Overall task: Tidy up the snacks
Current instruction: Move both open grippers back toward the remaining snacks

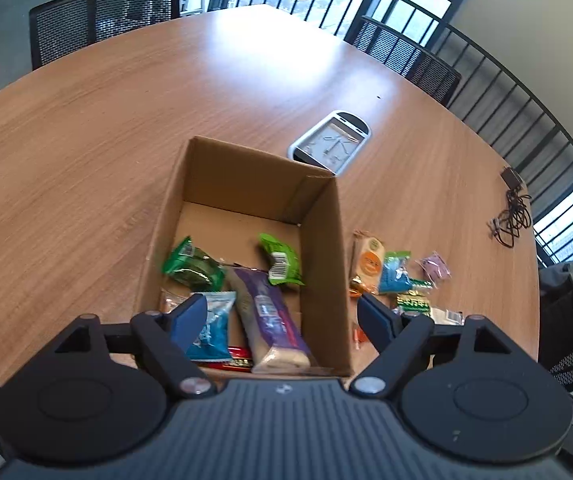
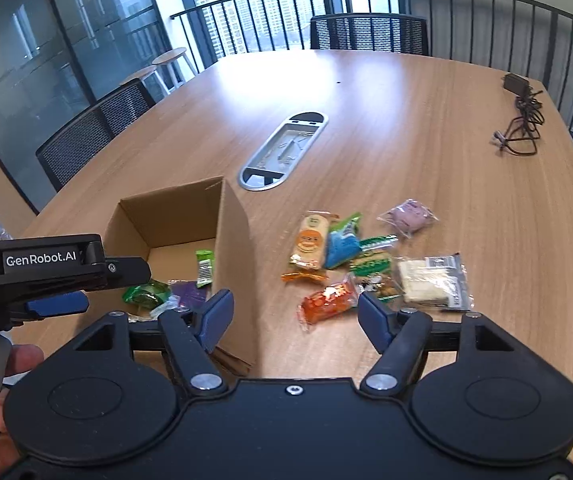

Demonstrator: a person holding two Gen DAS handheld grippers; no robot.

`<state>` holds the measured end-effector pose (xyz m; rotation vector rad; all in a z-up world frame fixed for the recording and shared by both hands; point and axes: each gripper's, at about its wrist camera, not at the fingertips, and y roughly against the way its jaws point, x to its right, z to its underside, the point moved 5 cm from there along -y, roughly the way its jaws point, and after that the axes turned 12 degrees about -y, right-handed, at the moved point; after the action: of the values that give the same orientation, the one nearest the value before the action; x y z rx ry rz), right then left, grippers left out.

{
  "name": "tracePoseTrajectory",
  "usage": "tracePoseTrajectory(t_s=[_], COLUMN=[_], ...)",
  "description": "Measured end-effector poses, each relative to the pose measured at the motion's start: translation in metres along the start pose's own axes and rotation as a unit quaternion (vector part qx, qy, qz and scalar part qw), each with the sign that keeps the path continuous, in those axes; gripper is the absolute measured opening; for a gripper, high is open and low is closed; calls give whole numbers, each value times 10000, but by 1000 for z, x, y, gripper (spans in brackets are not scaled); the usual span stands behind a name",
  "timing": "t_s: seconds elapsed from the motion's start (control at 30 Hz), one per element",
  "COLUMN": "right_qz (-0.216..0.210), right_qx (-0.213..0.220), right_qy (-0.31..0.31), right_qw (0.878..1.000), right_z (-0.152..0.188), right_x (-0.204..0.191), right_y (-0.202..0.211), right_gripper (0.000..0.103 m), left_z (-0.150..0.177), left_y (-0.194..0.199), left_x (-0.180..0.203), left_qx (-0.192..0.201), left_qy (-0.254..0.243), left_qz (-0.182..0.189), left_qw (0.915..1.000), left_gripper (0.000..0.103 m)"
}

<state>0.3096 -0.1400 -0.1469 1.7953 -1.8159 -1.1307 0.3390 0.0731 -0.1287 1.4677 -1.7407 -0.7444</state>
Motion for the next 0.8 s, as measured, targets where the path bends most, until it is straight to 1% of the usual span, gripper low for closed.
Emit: tracePoseTrajectory(t_s=[0.2,0.33,0.57,0.8], right_qz=[135,201,311,441], right_qx=[88,99,169,160], right_qy=[-94,-204,-338,-479], right_qw=[9998,9995,9988,9978], right_z=[-1,-1,-3,-5], right_x=[20,34,53,71], right_y=[9,13,18,17], right_gripper=[78,78,80,81], left_z=[3,3,7,5], left_y=[-1,4,2,-1], left_x=[25,46,75,95], left_qx=[-22,104,58,161], left_qy=[-228,-615,-1131,-1703], left_qz=[131,207,349,364], left_qw=[9997,9978,9929,9846], left_gripper=[81,81,81,81])
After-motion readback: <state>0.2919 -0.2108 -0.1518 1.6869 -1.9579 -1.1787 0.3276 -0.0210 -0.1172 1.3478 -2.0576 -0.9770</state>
